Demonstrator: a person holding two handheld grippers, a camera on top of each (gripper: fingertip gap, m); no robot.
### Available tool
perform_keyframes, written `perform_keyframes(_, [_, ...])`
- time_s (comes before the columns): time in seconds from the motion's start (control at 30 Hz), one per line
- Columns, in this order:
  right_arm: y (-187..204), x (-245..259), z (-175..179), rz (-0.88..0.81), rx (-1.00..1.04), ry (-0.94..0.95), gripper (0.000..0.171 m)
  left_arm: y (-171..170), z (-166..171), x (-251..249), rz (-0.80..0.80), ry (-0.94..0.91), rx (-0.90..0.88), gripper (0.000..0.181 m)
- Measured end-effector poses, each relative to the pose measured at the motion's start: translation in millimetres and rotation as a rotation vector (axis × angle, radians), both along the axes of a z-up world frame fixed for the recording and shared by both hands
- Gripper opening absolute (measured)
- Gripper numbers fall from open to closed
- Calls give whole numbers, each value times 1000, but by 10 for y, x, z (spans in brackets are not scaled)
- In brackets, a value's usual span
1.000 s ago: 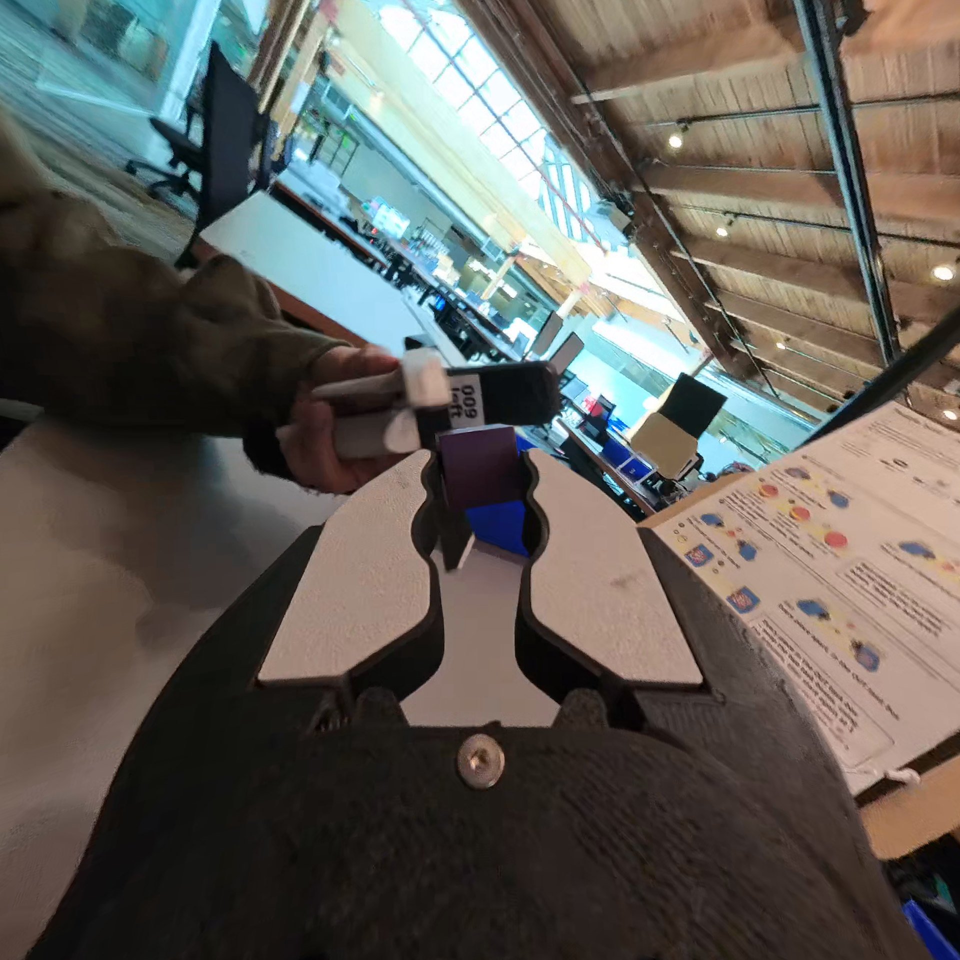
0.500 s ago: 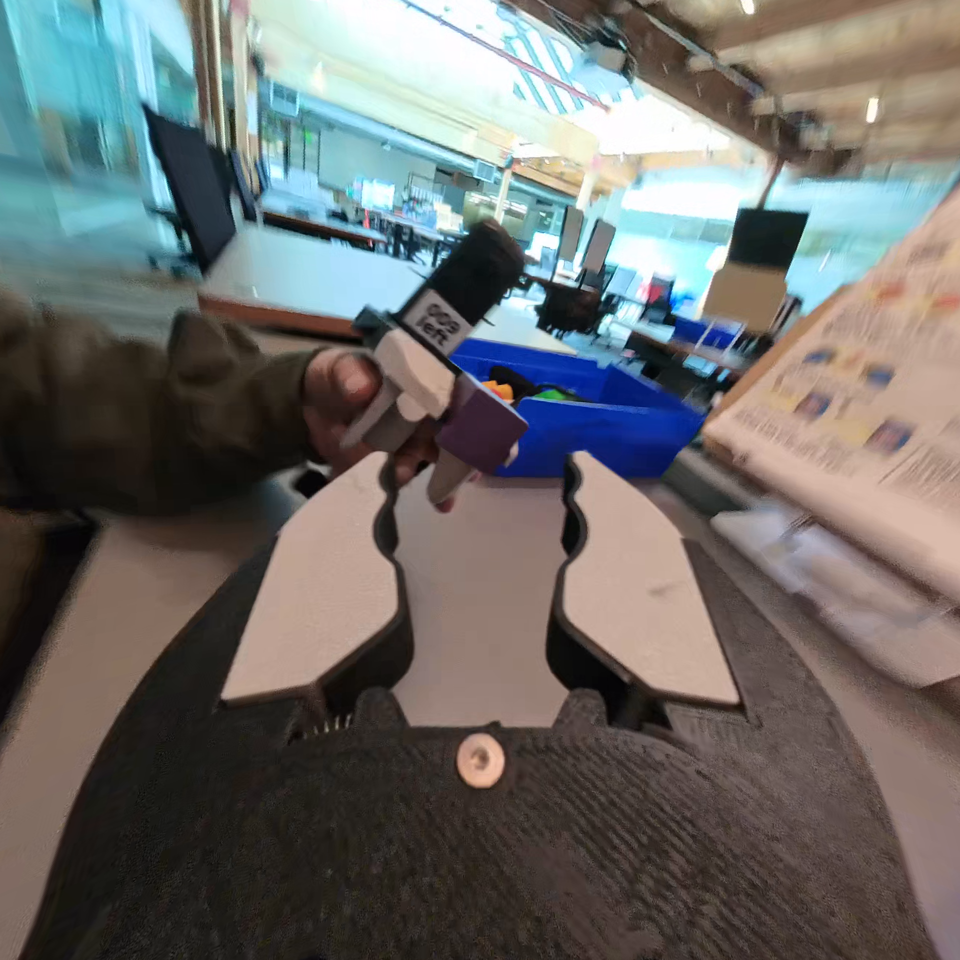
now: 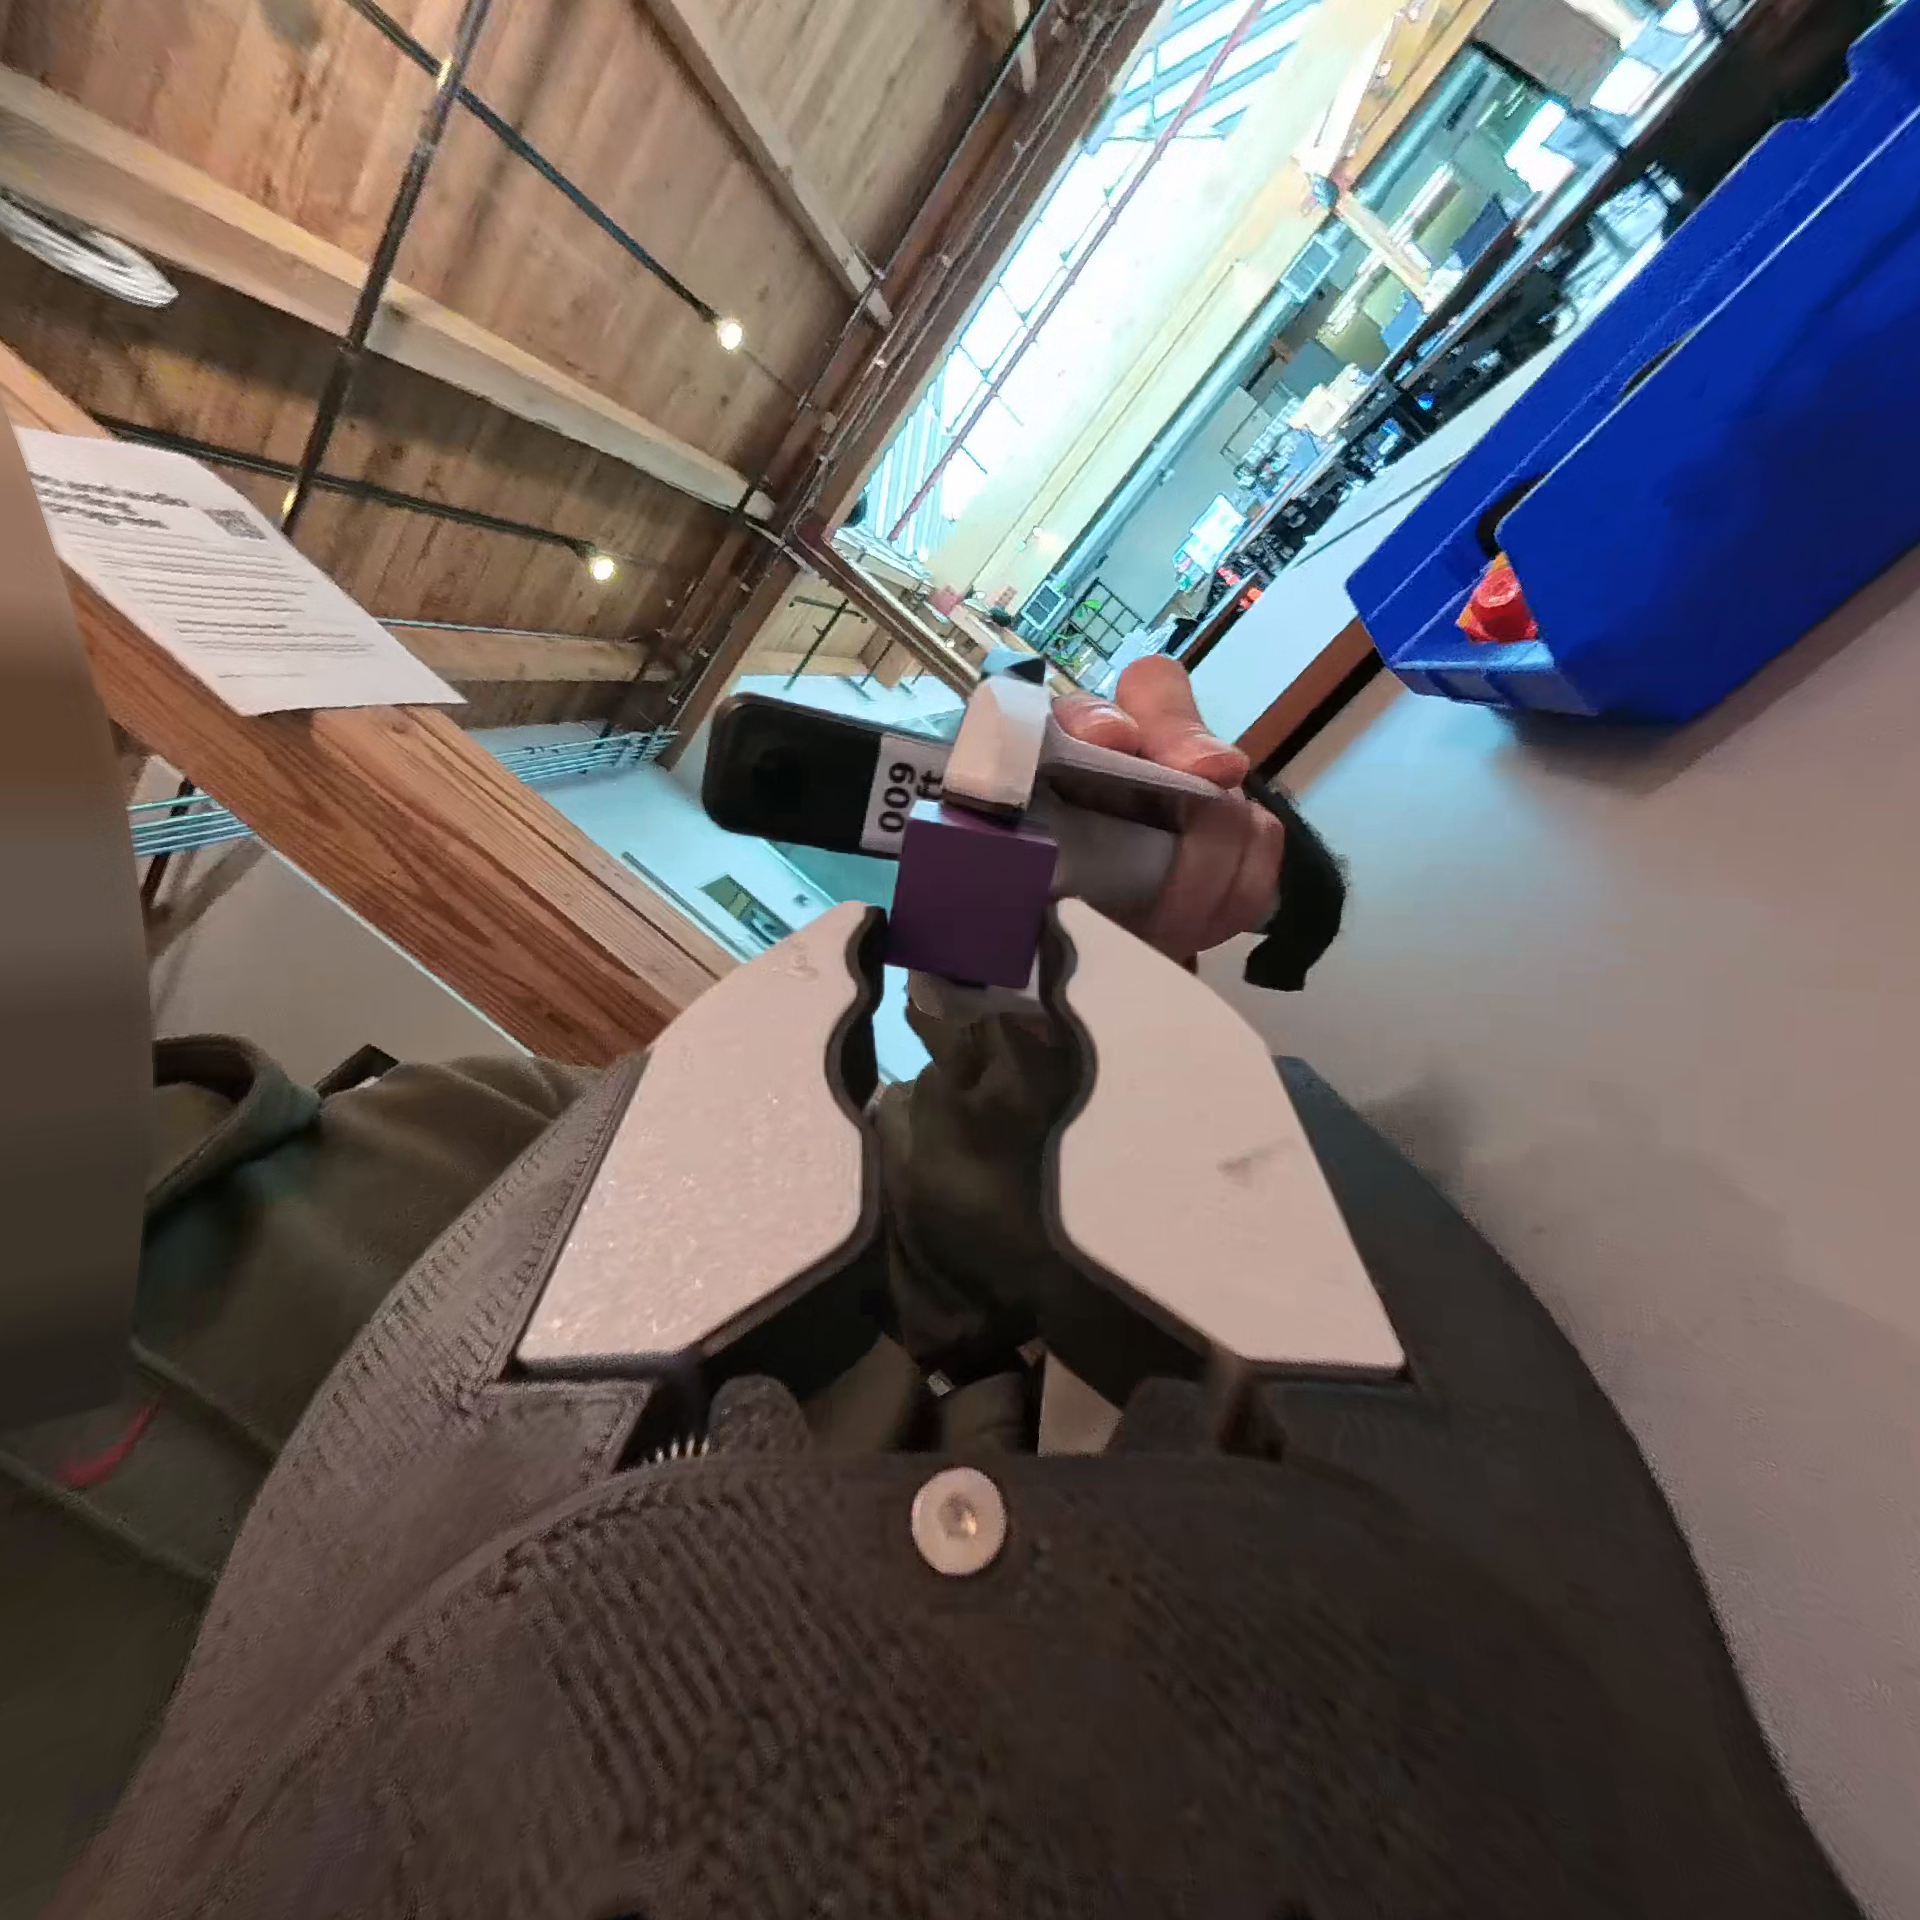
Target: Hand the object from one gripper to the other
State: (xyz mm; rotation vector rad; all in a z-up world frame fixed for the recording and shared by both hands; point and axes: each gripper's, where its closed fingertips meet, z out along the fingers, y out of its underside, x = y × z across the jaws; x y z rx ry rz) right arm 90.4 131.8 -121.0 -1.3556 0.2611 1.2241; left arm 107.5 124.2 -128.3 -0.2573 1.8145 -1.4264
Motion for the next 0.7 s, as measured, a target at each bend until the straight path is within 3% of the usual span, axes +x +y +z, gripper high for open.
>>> perform_keyframes(0.1, [6, 12, -22, -25, 22, -111, 28, 9, -28, 6, 17, 8, 26, 29])
perform_keyframes(0.2, [33, 156, -113, -174, 16, -383, 28, 36, -71, 39, 45, 98, -9, 44])
perform_keyframes(0.3, [-3, 347, -131, -385, 29, -821, 27, 88, -20, 124, 95, 267, -166, 62])
perform_keyframes(0.43, [-59, 493, -194, -588, 16, -1528, 28, 164, -110, 261, 241, 552, -333, 61])
perform_keyframes(0.53, [-47, 536, -271, -605, -47, -1854, 28, 71, -265, 228, 233, 695, -326, 59])
perform_keyframes(0.7, [15, 500, -444, -531, -109, -2173, 27, 35, -343, 243, 266, 744, -333, 45])
